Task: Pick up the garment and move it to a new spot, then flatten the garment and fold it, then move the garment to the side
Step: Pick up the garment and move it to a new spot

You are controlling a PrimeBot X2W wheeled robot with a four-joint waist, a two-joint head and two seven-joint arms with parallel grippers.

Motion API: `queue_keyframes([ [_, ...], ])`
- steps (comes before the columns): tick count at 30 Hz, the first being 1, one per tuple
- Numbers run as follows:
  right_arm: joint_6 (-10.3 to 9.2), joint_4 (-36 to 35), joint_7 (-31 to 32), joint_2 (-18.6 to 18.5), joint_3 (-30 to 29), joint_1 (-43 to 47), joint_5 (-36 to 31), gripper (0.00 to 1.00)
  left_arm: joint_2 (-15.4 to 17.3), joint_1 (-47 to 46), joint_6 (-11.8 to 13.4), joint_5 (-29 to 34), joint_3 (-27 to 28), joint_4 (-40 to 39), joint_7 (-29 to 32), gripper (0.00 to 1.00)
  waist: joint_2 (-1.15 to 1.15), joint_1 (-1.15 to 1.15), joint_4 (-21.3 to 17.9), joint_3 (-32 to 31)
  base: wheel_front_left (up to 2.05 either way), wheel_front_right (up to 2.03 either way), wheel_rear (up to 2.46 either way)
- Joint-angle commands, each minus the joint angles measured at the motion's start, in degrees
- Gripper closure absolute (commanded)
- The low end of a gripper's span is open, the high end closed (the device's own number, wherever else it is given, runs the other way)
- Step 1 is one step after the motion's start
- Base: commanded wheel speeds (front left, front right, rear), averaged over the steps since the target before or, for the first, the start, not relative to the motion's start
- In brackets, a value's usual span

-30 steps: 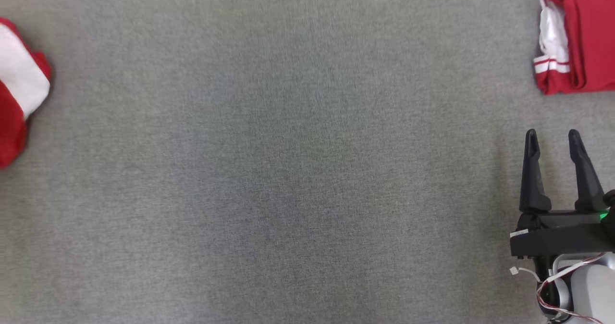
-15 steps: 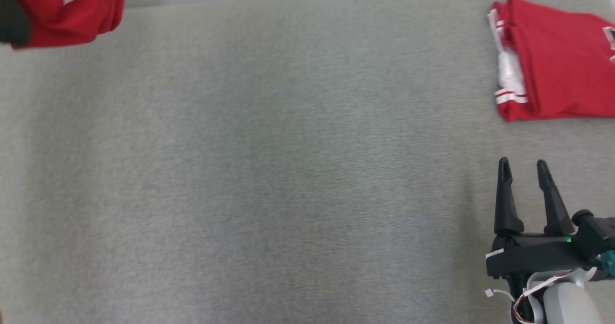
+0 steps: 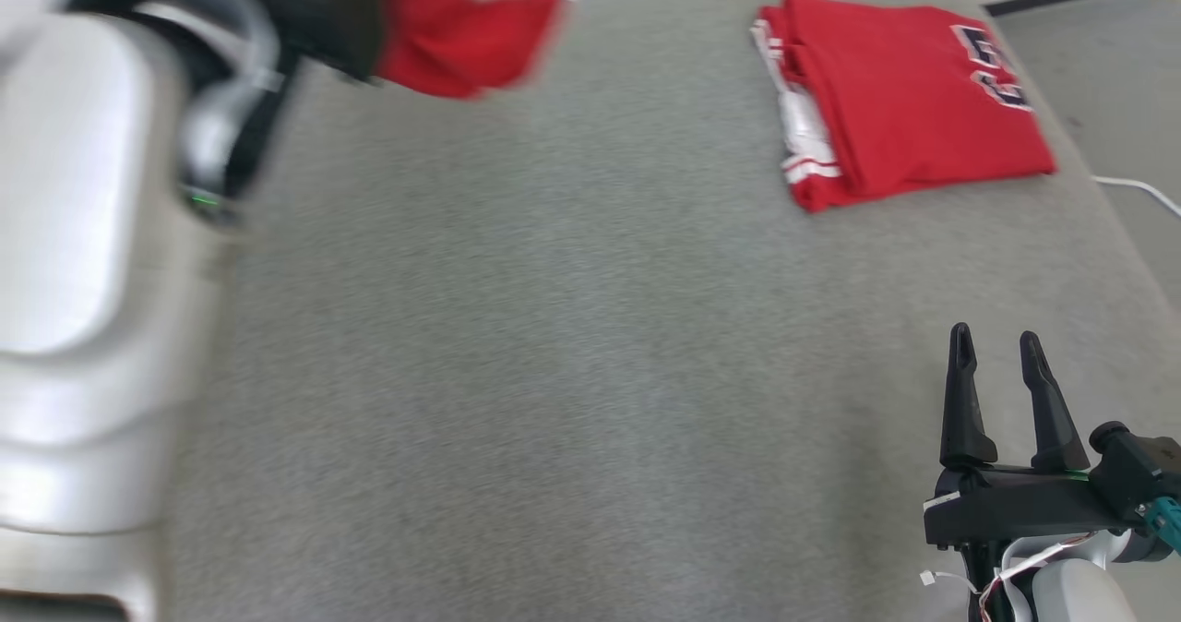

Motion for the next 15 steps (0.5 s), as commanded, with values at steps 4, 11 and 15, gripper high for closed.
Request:
queue_keyframes([
  [4,-0.16,-0.18,-0.26,0.2,0.46,0.48,0.88,0.0,-5.13,3.29,0.95,-1.19,-2.34,0.86,-2.33,1.0,0.0,0.01,-4.79,0.02,0.0,0.0,0.0],
  [11,-0.15,-0.16,-0.26,0.2,0.72,0.78,1.49,0.0,-8.72,13.49,2.63,-2.33,-5.46,3.06,-6.71,1.0,0.0,0.01,-5.01,0.01,0.0,0.0,0.0],
  [15,-0.16,0.17,-0.26,0.18,0.72,0.99,1.3,0.0,-7.97,21.02,4.1,-2.13,-6.13,4.89,-9.3,1.0,0.0,0.01,-3.46,-0.2,0.0,0.0,0.0],
])
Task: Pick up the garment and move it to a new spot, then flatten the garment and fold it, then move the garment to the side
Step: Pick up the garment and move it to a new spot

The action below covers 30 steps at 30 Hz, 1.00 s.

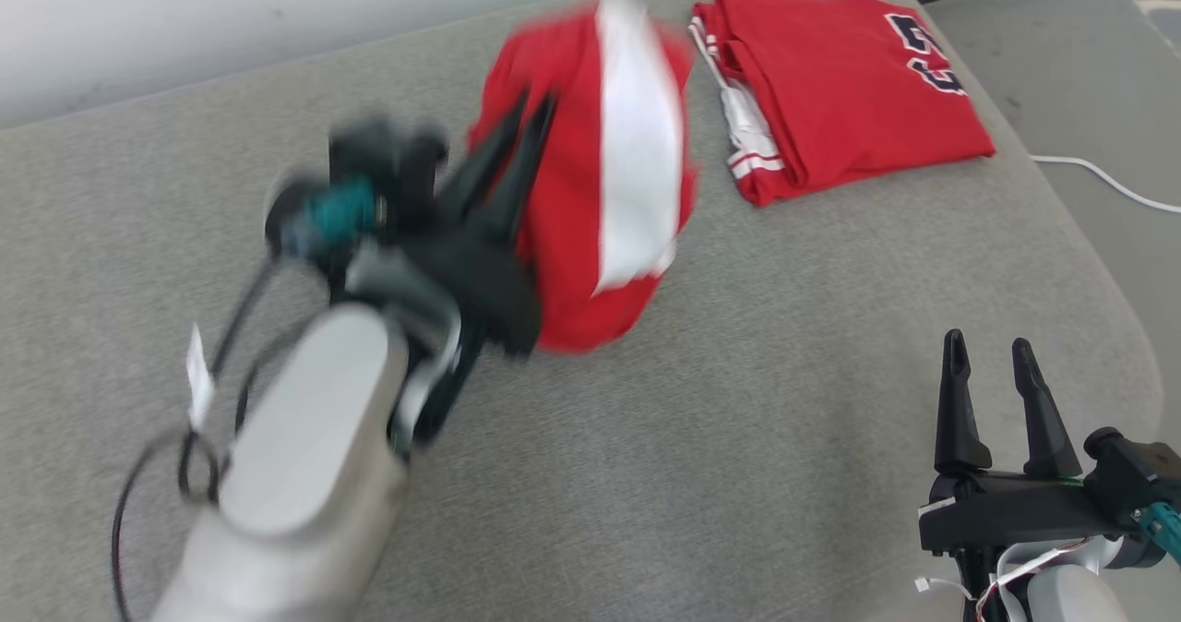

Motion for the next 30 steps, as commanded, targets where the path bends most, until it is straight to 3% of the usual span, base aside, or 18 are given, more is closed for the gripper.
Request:
queue_keyframes([
  [1,-0.17,0.15,-0.25,0.1,0.1,0.56,-0.11,0.0,0.95,3.43,0.78,0.23,-0.08,0.58,-1.59,1.0,0.0,0.0,1.3,-0.33,0.0,0.0,0.0],
  [11,-0.17,0.55,-0.25,0.08,0.85,1.41,-1.0,0.0,5.84,22.27,4.86,-0.4,1.17,0.62,-8.18,1.0,0.0,0.0,5.47,-2.75,0.0,0.0,0.0],
  [16,-0.17,0.82,-0.25,0.07,1.52,2.19,-1.37,0.0,6.98,26.53,5.96,-0.42,1.56,-1.65,-9.49,1.0,0.0,0.0,7.53,-4.15,0.0,0.0,0.0],
  [17,-0.17,0.93,-0.25,0.06,1.72,2.36,-1.52,0.0,7.16,27.28,6.27,-0.37,1.57,-2.1,-9.78,0.59,0.0,0.0,8.03,-4.51,0.0,0.0,0.0],
  [19,-0.16,1.16,-0.25,0.08,2.11,2.73,-1.81,0.0,7.37,28.21,6.66,0.09,1.34,-2.55,-10.05,0.0,0.0,0.0,9.06,-5.32,0.0,0.0,0.0],
  [30,-0.17,0.8,-0.25,0.04,5.19,2.83,-3.65,0.0,8.95,30.48,8.59,2.36,3.06,-5.68,-13.21,0.0,0.0,0.0,13.19,-9.59,0.0,0.0,0.0],
])
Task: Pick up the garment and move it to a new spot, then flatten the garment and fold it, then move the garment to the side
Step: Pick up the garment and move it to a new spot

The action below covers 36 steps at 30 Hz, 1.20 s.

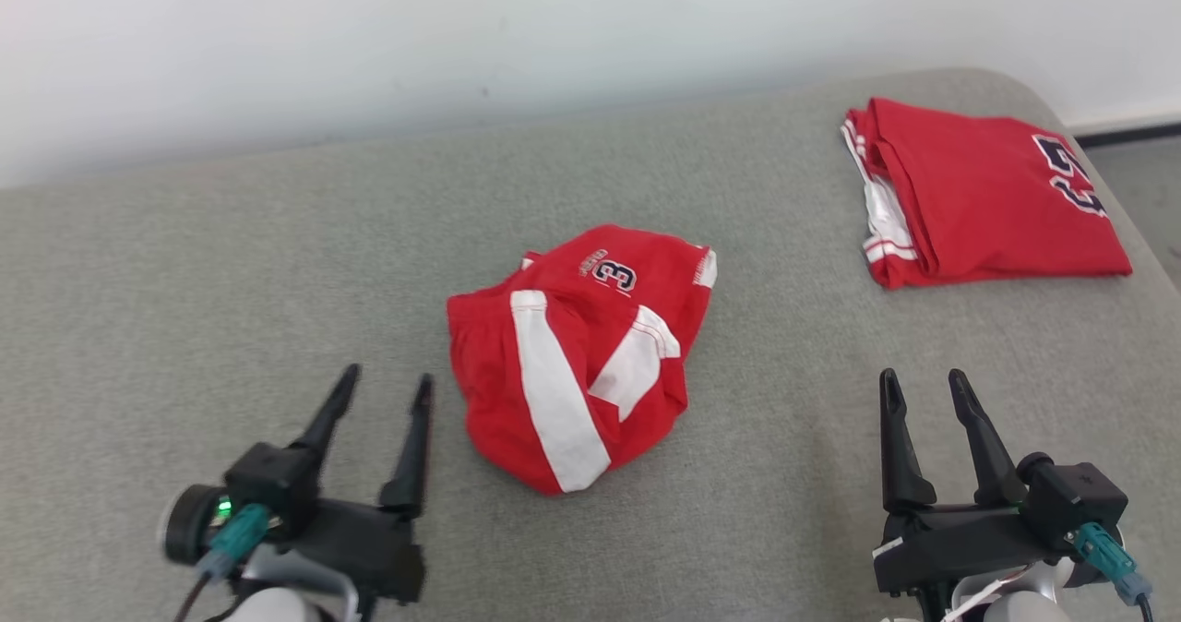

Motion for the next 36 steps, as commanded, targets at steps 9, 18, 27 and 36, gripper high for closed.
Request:
queue_keyframes([
  [9,-0.15,-0.94,-0.24,-1.08,0.47,2.45,-0.63,0.0,4.21,7.26,2.7,1.76,6.9,-6.14,-0.94,0.0,0.0,0.01,3.82,-4.02,0.0,0.0,0.0],
  [18,-0.15,-3.06,-0.12,-1.51,0.66,5.86,-1.05,0.0,3.99,16.08,2.5,2.76,13.67,-12.52,-0.98,0.0,0.0,0.01,5.8,-4.8,0.0,0.0,0.0],
  [27,-0.16,-4.42,0.57,-1.15,1.11,8.18,-0.31,0.0,0.81,19.93,-2.57,4.24,19.0,-14.18,-0.92,0.0,0.0,0.01,6.98,-4.87,0.0,0.0,0.0],
  [36,-0.16,-3.37,0.46,-0.91,1.83,8.74,0.24,0.0,-3.0,20.8,-6.69,7.75,23.03,-12.94,-0.93,0.0,0.0,0.01,7.15,-4.6,0.0,0.0,0.0],
])
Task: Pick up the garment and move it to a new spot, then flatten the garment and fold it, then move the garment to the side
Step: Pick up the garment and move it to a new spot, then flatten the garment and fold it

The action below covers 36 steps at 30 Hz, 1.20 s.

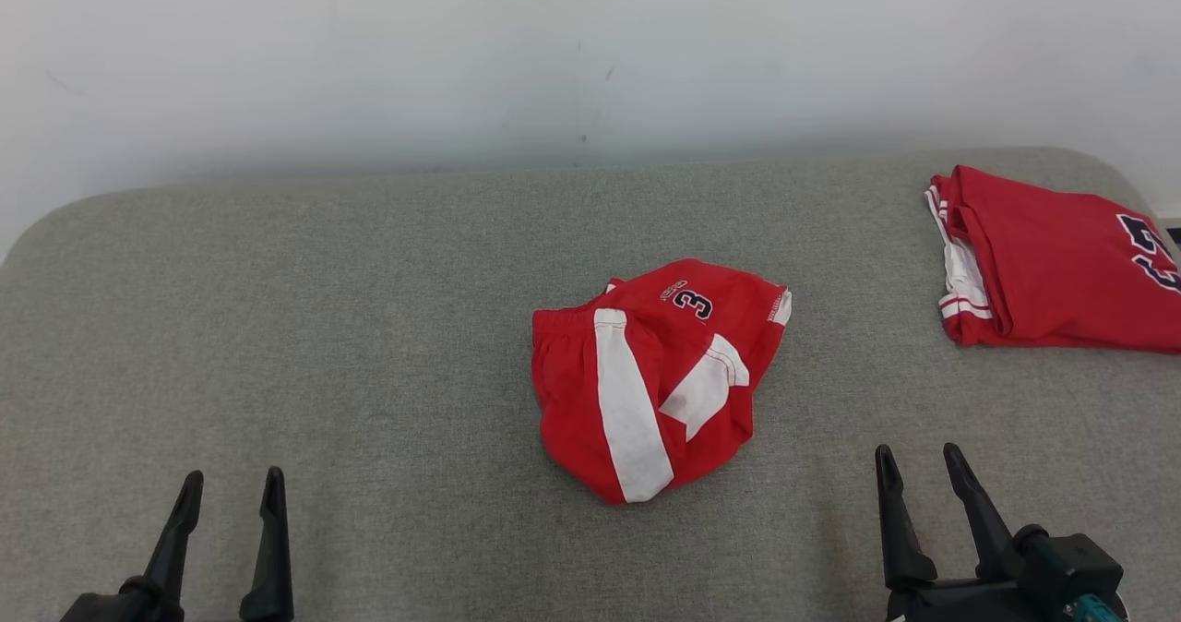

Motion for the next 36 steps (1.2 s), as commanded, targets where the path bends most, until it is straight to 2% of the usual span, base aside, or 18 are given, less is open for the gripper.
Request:
queue_keyframes([
  [1,-0.17,0.07,0.01,0.09,-0.04,0.74,0.22,0.0,-0.59,0.78,-0.61,0.92,0.53,0.33,-0.13,0.0,0.0,0.0,-0.03,0.06,0.0,0.0,0.0],
  [11,-0.16,0.6,-0.11,-0.03,-0.32,0.44,0.31,0.0,-3.28,-0.5,-3.29,3.79,3.08,1.23,-0.13,0.0,0.0,0.0,-0.12,0.6,0.0,0.0,0.0],
  [22,-0.17,1.12,-0.22,0.02,0.0,-0.06,0.41,0.0,-4.97,-1.65,-4.69,5.4,4.33,2.45,-0.13,0.0,0.0,0.0,-0.2,0.81,0.0,0.0,0.0],
  [29,-0.16,1.63,-0.25,-0.07,0.47,-1.39,0.59,0.0,-5.53,-9.85,-5.26,6.27,0.07,4.86,-0.1,0.0,0.0,0.0,-1.15,2.0,0.0,0.0,0.0],
  [36,-0.17,2.5,-0.24,0.15,0.48,-3.08,0.68,0.0,-4.9,-21.07,-5.55,5.55,-6.75,9.99,0.57,0.0,0.0,0.0,-4.2,3.95,0.0,0.0,0.0],
])
